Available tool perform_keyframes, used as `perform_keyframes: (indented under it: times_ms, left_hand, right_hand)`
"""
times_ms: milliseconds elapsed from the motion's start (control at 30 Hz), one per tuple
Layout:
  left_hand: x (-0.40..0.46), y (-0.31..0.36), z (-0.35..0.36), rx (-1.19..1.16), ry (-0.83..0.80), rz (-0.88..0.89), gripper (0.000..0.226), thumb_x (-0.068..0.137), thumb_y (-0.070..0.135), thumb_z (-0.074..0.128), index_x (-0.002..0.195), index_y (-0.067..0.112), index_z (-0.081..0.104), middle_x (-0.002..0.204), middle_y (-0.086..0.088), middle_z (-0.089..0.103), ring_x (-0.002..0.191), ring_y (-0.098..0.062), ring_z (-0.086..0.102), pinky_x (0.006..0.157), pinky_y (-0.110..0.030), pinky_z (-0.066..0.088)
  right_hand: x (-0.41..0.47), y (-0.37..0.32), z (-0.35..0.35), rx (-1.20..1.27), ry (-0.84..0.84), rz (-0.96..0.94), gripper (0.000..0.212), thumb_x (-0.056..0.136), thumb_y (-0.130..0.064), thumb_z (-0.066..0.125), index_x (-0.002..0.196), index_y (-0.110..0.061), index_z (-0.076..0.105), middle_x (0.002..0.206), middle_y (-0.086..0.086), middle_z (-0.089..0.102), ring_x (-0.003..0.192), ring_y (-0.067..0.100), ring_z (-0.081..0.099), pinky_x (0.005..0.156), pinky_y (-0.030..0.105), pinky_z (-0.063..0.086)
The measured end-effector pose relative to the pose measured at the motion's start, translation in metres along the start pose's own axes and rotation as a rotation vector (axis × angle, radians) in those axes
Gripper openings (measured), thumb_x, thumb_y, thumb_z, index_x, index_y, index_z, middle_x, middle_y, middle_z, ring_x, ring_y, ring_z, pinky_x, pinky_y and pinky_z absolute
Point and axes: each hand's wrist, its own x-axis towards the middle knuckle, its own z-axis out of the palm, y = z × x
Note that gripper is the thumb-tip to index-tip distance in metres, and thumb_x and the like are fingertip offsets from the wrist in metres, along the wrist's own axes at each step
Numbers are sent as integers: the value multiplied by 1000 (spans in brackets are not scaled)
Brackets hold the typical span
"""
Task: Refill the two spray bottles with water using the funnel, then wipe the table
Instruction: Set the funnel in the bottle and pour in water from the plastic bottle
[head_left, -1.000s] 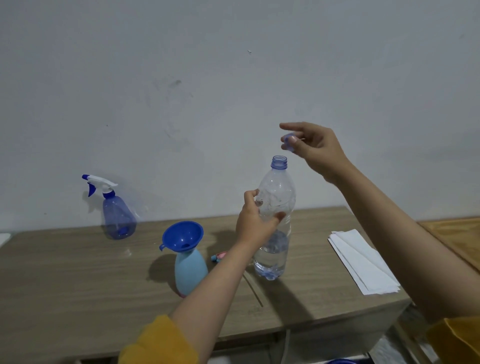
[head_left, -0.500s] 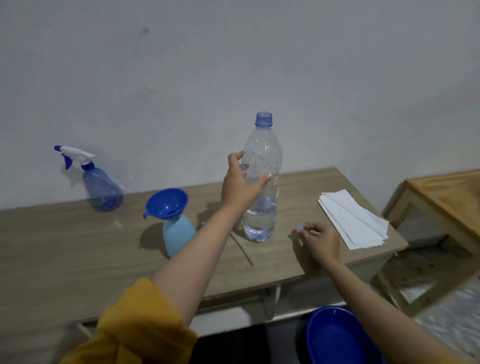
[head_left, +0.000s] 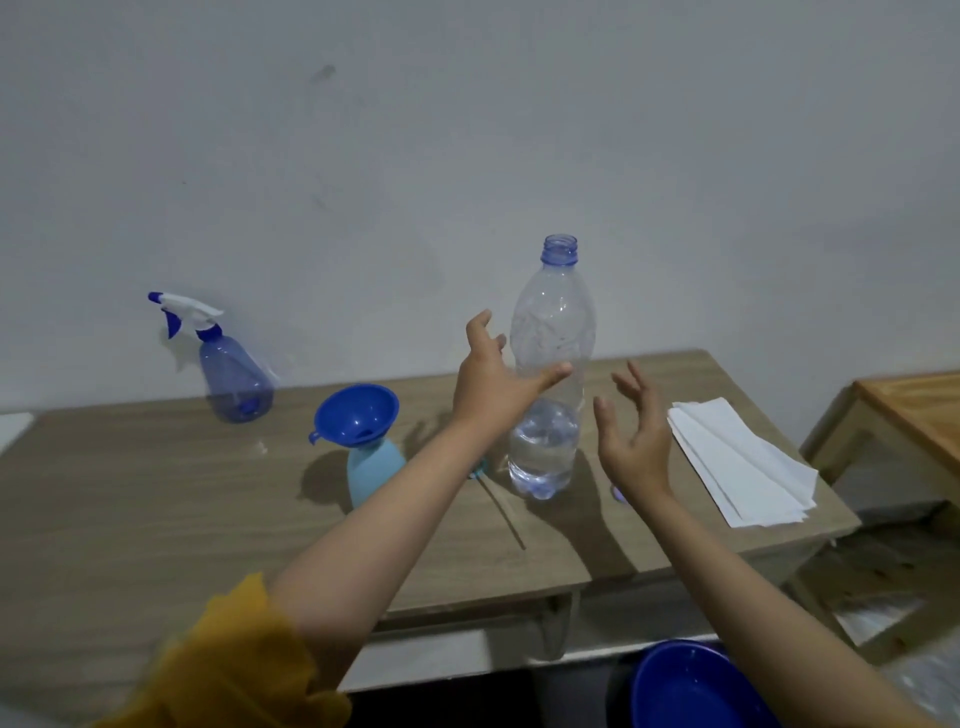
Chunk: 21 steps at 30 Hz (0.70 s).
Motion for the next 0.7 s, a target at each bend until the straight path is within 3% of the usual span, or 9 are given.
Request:
perform_keyframes:
  times_ms: [133,233,333,433,500,600,700]
  left_hand:
    - [-13,4,-35,85,70,64,97,69,48,78,144,26,21,147,-5,38,135,-15,36,103,-26,32]
    - [-20,-5,-71,268,202,110,91,70,54,76,142,26,28,146,4,39,135,-13,33,114,-40,26]
    - [-25,-25,-104,426,272,102,94,67,65,71,142,24,30,146,5,37,137,-19,31,113,-53,24]
    - [-31,-43,-126,469,303,-7,99,65,65,72,143,22,30,148,5,35,137,-20,30,116,-53,16]
    - [-36,-53,-134,484,292,-80,106,59,71,71,143,22,29,149,5,33,138,-20,30,117,-54,9]
    - [-42,-62,-140,440,222,-145,124,42,85,60,145,23,26,150,2,33,138,-21,32,113,-56,22]
    - [-43,-68,-143,368,177,-178,112,53,70,75,144,21,31,146,-1,39,132,-21,40,109,-43,35]
  right_hand:
    - [37,-34,19,37,-109,-213,98,75,-50,72,149,-10,22,137,13,50,125,15,51,104,23,40]
    - [57,-46,35,49,-176,-324,116,66,-53,80,151,-10,15,146,14,41,130,19,48,108,31,42]
    - [64,-49,52,57,-185,-328,115,61,-43,87,151,-24,18,131,11,53,112,19,60,95,28,51]
    - [64,-54,66,91,-196,-277,103,63,-35,84,147,-39,24,113,6,56,85,18,66,67,31,58]
    - [67,-58,74,68,-233,-328,99,64,-33,82,147,-36,27,107,5,56,78,19,65,59,29,56]
    - [72,-66,81,41,-324,-407,96,65,-29,81,147,-30,31,101,3,55,73,21,63,57,26,55]
    - [75,-79,79,2,-437,-448,100,65,-19,86,148,-28,32,100,-1,56,73,18,62,58,18,53]
